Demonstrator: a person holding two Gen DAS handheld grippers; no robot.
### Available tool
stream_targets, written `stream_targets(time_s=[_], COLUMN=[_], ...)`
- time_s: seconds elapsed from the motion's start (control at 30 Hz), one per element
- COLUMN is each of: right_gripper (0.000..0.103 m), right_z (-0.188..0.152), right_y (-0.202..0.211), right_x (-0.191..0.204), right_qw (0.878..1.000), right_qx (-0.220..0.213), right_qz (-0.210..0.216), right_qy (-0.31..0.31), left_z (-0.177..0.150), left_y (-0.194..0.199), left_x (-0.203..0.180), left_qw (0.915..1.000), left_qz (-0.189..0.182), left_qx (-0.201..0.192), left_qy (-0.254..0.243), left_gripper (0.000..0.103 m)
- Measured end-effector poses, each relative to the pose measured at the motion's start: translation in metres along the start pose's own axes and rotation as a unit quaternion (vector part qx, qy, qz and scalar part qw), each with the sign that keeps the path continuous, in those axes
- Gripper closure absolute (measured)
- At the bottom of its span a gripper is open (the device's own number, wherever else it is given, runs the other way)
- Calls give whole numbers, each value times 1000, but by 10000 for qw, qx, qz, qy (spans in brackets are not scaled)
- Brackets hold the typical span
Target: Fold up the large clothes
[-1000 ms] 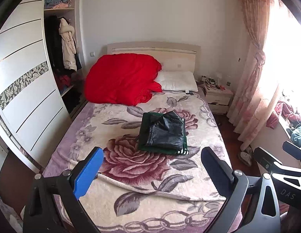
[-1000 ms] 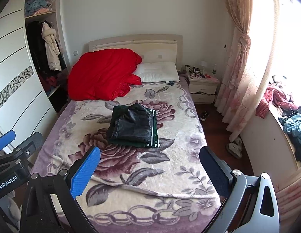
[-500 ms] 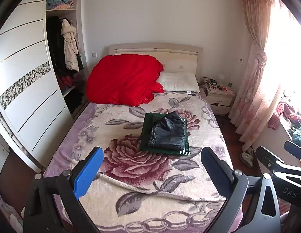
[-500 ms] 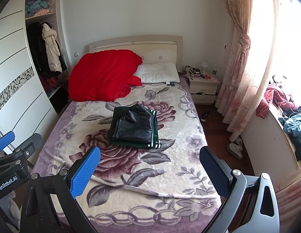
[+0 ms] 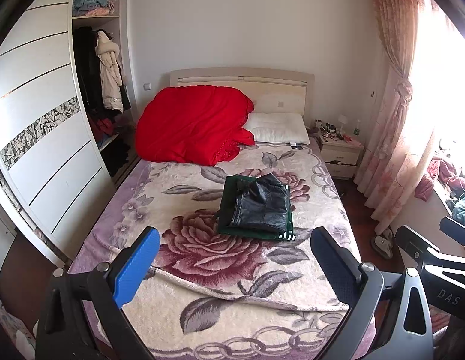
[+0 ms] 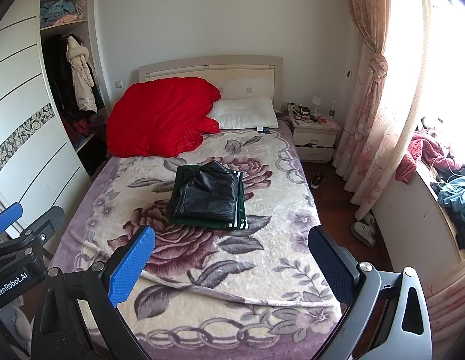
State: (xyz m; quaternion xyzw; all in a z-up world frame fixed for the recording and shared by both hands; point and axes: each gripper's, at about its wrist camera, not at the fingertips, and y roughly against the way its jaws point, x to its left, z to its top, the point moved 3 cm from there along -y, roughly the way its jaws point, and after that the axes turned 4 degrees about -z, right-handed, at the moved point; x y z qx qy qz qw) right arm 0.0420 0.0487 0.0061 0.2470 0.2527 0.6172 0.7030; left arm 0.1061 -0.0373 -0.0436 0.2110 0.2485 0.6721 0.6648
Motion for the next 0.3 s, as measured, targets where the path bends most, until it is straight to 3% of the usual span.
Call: stream_targets(time_s=[0.3], right_gripper=[0], right_z=[-3], right_y=[-1], right_x=[5], right_qw=[10000], right_qx=[-39], right_qz=[-39], right_qy=[-54], left_z=[-1], left_y=[5], left_x=[2], left_qw=[9999], left_qz=[99], left_qx=[-92], left_qy=[-25], left_gripper=[1])
